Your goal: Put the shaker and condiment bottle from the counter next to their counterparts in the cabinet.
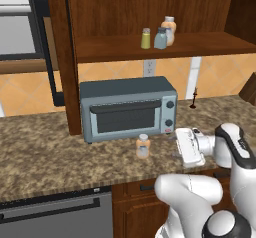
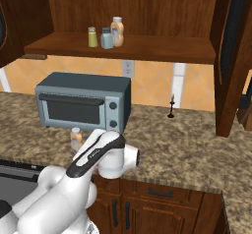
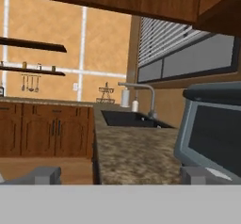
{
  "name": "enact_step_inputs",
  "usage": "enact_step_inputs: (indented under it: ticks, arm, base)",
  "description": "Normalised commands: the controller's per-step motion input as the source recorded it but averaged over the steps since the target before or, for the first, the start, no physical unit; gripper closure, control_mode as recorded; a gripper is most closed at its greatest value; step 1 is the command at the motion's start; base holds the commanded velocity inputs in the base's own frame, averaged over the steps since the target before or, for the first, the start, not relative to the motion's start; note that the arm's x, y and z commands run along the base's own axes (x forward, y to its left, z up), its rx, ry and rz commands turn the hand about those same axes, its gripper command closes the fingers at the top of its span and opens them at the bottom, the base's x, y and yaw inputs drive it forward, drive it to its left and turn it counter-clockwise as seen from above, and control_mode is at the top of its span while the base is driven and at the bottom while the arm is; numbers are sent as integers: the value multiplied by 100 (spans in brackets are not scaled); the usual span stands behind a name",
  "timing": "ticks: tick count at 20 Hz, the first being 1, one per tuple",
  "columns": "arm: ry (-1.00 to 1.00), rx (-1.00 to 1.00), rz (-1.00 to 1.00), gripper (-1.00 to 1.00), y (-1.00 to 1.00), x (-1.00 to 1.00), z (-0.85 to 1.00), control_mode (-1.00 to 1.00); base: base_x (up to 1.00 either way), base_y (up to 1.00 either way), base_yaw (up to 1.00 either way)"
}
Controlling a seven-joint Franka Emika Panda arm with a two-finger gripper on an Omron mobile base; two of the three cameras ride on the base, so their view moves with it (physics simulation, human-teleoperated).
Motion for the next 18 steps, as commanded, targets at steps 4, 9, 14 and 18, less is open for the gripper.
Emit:
enact_step_inputs:
  ticks: [4,9,14,18]
  arm:
    - [0,-4,11,-100,0,3,-27,-100]
    - [0,-4,9,-100,-4,8,-29,-100]
    - [0,0,9,-100,-16,38,-9,-100]
    - [0,0,9,-100,-22,35,0,-100]
  base:
    - [0,0,0]
    - [0,0,0]
    - [0,0,0]
    - [0,0,0]
